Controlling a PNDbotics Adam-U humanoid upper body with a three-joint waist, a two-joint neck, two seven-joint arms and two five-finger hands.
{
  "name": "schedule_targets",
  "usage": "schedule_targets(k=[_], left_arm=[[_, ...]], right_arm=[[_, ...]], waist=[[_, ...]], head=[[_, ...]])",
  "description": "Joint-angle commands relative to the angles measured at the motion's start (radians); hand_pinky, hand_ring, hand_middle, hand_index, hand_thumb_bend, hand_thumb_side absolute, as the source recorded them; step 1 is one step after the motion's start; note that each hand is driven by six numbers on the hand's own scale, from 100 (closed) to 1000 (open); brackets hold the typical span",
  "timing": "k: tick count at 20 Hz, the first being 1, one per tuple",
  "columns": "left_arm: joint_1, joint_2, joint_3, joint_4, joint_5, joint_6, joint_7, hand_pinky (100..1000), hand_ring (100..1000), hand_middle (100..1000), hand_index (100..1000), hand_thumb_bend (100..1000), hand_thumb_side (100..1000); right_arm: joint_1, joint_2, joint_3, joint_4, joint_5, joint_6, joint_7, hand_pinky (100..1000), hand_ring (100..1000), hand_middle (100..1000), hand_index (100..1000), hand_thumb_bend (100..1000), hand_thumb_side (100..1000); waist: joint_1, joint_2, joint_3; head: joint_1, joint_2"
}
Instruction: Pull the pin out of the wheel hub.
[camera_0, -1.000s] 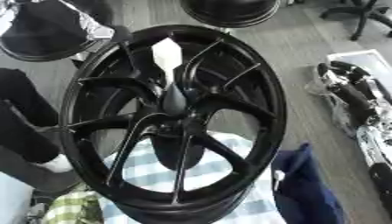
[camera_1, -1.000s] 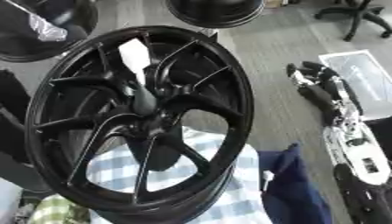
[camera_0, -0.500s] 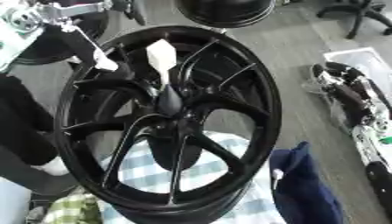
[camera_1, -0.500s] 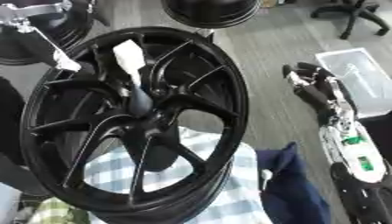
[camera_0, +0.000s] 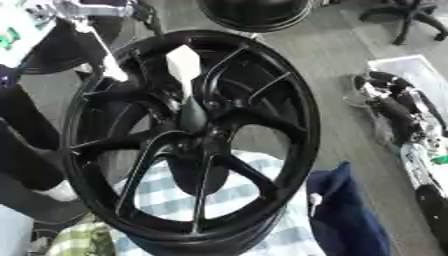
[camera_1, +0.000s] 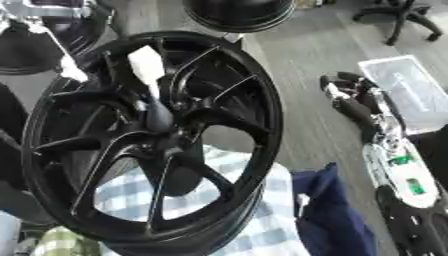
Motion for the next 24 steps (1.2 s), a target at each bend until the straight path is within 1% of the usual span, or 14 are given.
schedule_targets(k=[1,11,15,16,17,18,19,22,24], left_arm=[[-0.036,0.01,0.022,-0.029,0.04,-0.084,-0.155,844,793,746,792,509,199],[-0.07,0.007,-0.007,-0.046,0.106,-0.059,-0.157,846,789,745,787,516,192],[-0.07,0.006,-0.044,-0.06,0.144,-0.056,-0.157,850,792,748,787,521,170],[-0.069,0.007,-0.055,-0.067,0.151,-0.056,-0.157,854,798,754,790,526,144],[-0.068,0.009,-0.065,-0.075,0.157,-0.057,-0.157,855,801,756,791,524,141],[-0.067,0.012,-0.075,-0.081,0.159,-0.057,-0.157,860,809,764,793,526,110],[-0.065,0.015,-0.086,-0.085,0.156,-0.06,-0.157,862,813,766,792,533,100],[-0.063,0.023,-0.103,-0.08,0.13,-0.088,-0.157,868,821,766,792,608,130],[-0.065,0.022,-0.1,-0.069,0.116,-0.114,-0.157,869,819,758,793,610,137]], right_arm=[[-0.006,-0.021,-0.002,-0.007,-0.006,-0.001,0.001,848,771,716,794,346,357],[-0.007,-0.032,0.0,-0.005,-0.002,-0.001,0.004,848,770,715,794,343,361],[-0.008,-0.034,0.0,-0.004,-0.001,-0.001,0.005,848,770,714,794,341,362],[-0.008,-0.035,-0.001,-0.004,-0.001,-0.001,0.004,848,770,714,794,341,363],[-0.008,-0.035,-0.001,-0.003,-0.001,0.0,0.004,848,770,714,794,341,363],[-0.008,-0.034,0.0,-0.003,-0.001,0.0,0.005,848,770,715,794,341,363],[-0.008,-0.034,0.0,-0.002,-0.001,0.0,0.005,848,770,715,794,341,363],[-0.008,-0.034,0.001,-0.001,0.0,0.0,0.007,849,770,715,794,340,364],[-0.007,-0.033,0.001,-0.001,0.001,0.001,0.007,849,770,715,794,339,365]], waist=[[-0.003,-0.022,-0.002],[0.014,-0.011,-0.01],[0.019,-0.007,-0.015],[0.021,-0.006,-0.016],[0.022,-0.006,-0.016],[0.023,-0.006,-0.017],[0.024,-0.007,-0.018],[0.028,-0.009,-0.02],[0.029,-0.009,-0.02]], head=[[-0.004,-0.005],[-0.021,-0.012],[-0.025,-0.017],[-0.025,-0.018],[-0.025,-0.018],[-0.026,-0.018],[-0.026,-0.018],[-0.025,-0.019],[-0.026,-0.021]])
